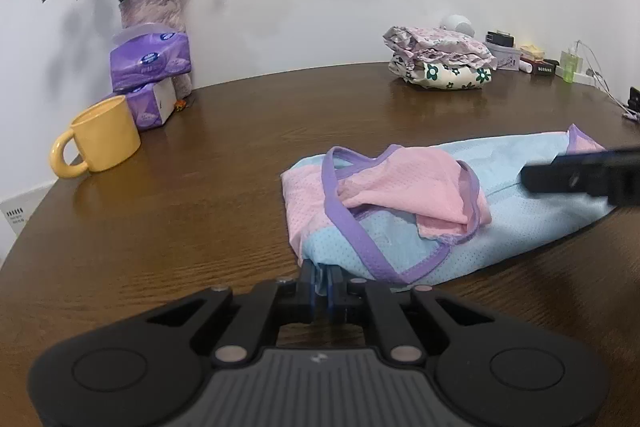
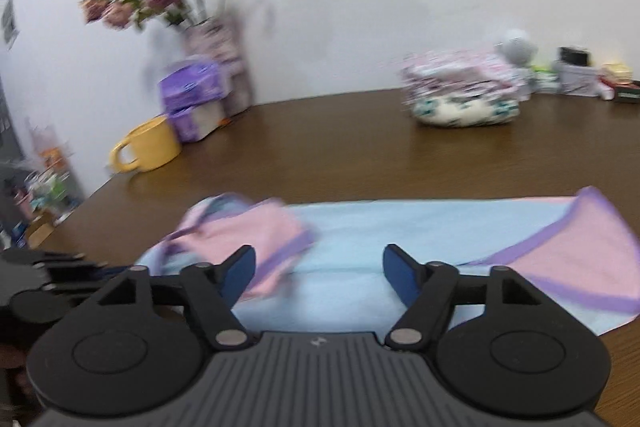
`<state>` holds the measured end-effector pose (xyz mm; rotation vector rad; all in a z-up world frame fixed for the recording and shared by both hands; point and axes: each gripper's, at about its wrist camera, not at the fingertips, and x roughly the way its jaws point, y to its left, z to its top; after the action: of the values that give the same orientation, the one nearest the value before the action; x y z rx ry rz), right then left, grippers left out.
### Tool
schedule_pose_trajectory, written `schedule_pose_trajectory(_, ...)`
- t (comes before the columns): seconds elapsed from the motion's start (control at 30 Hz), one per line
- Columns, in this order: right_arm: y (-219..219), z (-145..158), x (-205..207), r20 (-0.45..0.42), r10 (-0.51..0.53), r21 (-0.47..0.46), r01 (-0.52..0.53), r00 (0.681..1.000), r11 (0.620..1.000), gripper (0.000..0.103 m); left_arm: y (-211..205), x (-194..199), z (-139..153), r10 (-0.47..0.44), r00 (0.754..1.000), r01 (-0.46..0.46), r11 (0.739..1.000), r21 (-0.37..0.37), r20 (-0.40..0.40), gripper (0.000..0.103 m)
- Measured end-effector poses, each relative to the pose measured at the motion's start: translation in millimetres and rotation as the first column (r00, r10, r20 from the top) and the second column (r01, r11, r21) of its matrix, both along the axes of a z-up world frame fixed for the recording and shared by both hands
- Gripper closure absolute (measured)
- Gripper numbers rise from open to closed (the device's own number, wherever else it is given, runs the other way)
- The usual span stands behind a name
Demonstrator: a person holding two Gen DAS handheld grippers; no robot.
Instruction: Fold clothes
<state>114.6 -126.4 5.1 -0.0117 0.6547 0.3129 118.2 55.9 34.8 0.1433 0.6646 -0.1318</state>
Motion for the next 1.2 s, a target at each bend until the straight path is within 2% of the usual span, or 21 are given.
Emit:
schedule_pose_trajectory(0.13,0.4,0.0,-0.1,0.0,0.0,0.0,0.0,1.0,1.0,0.058,1.9,0.1,-0.8,0.015,1.0,-0.015,1.0,-0.003,-0.006,0.093)
schedule_pose_trajectory(0.2,0.5,0.1,-0.2,0.0,0.001,0.0,-0.001,1.0,1.0,0.061,3.5,0.6,-1.1,0.019,1.0,-0.019,1.0,-0.005,-0.007,0.092)
schedule_pose_trajectory(0.67,1.8,0.2,-0.6,0.0,0.002,0.001,-0.002,1.0,1.0,0.062,13.7,6.7,-1.9,0.036,0.999,-0.039,0.996,-0.08,-0.034,0.091)
schedule_pose_trajectory(1.07,2.8,0.3,-0.9,0.0,0.003,0.001,-0.003,1.0,1.0,0.06,10.9,7.0,-2.6,0.029,0.999,-0.03,0.998,-0.052,-0.021,0.091)
schedule_pose_trajectory(1.13,3.0,0.3,-0.9,0.0,0.003,0.001,-0.003,1.0,1.0,0.063,8.5,6.7,-3.0,0.016,1.0,-0.017,0.999,-0.031,-0.014,0.091)
schedule_pose_trajectory(1.17,3.1,0.3,-1.0,0.0,0.003,0.001,-0.003,1.0,1.0,0.065,7.8,6.3,-3.2,0.011,1.0,-0.011,1.0,-0.025,-0.011,0.094)
schedule_pose_trajectory(1.2,3.2,0.3,-1.0,0.0,0.003,0.001,-0.003,1.0,1.0,0.073,6.9,5.7,-3.5,0.004,1.0,-0.004,1.0,-0.02,-0.008,0.097)
